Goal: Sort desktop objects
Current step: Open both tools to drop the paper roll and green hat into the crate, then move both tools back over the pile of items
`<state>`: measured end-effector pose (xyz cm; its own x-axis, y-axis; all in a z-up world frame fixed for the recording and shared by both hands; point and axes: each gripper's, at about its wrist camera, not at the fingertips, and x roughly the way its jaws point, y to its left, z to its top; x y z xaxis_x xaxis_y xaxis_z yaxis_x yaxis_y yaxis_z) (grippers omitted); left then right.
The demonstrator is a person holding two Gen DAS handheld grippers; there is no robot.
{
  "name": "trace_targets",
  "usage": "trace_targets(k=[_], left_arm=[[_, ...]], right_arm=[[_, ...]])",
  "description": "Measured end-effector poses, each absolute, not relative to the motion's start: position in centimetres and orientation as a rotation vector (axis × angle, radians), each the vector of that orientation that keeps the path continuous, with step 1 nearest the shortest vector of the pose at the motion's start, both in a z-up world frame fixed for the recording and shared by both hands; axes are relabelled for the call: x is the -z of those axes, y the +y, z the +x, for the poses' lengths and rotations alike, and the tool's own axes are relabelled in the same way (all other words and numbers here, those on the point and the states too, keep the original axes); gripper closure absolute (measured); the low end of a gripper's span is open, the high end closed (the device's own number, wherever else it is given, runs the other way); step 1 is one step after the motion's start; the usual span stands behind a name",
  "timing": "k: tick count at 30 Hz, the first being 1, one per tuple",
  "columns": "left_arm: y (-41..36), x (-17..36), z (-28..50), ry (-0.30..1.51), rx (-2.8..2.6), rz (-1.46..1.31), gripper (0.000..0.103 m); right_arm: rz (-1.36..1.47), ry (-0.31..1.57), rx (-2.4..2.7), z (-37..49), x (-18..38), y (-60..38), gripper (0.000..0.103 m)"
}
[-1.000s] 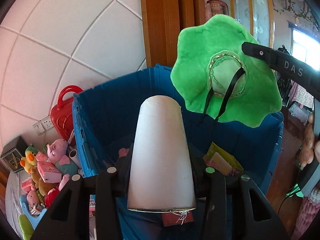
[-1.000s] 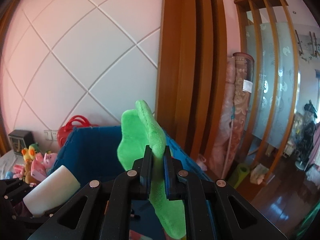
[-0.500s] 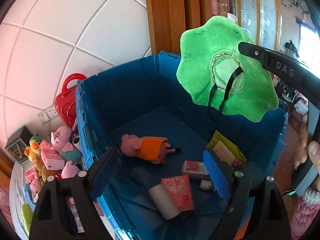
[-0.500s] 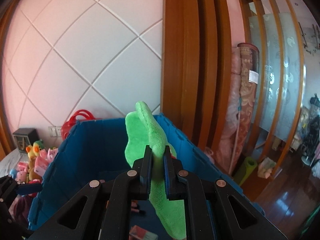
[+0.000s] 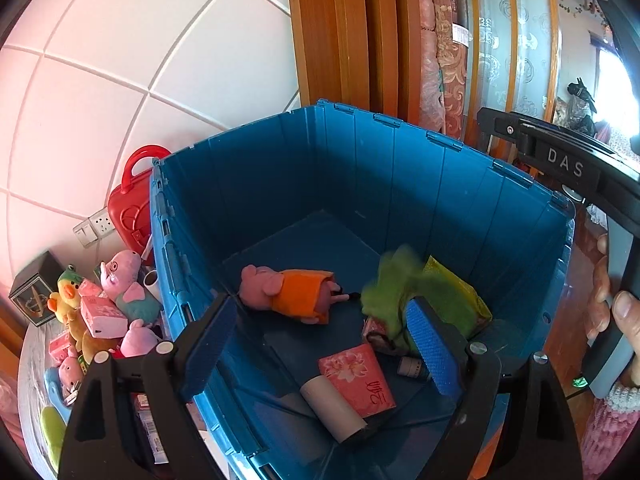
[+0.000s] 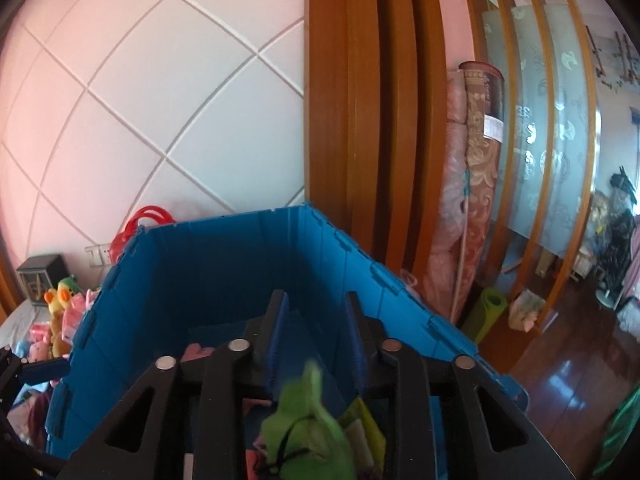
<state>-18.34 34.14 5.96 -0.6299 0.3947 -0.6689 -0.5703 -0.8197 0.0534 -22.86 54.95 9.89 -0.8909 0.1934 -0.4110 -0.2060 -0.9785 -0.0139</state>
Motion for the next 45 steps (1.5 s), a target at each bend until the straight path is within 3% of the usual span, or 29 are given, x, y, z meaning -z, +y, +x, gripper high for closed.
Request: trace_targets(k=[4,21,35,42,44,45], left_arm=[[34.1,-6.0,-18.4,0.348,-2.406,-0.901,0.015],[30.0,-7.1,-18.9,0.270,-2.496,-0.843,0.015],[14.9,-5.3,-21.5,0.096,-2.689,-0.890,0.015],[5.9,-2.7,-22.8,0.049,-2.787,-1.025,0.015],[3.5,-2.0,-22.6,0.040,-2.813,-1.049,0.015],[2.2,-1.5,-22.4,0.037,-2.823,-1.061,0.015]], right_arm=[[-0.622,0.028,-2.866,-22.7,-9.9,54.7,0.063],[-0.616,-0.001,-2.885,-22.1,-10.3,51.8,0.059],[-0.593,-0.087,-3.101,-21.9,-10.8,38.9,0.019],[-0.644,-0.111,-3.220,-23.2,-9.4,31.2,0.012],[-0.667,-0.103,-3.248,-23.3,-8.7,29.4,0.000],[-0.683,-0.105,-3.257,-23.4,-8.3,28.5,0.000]])
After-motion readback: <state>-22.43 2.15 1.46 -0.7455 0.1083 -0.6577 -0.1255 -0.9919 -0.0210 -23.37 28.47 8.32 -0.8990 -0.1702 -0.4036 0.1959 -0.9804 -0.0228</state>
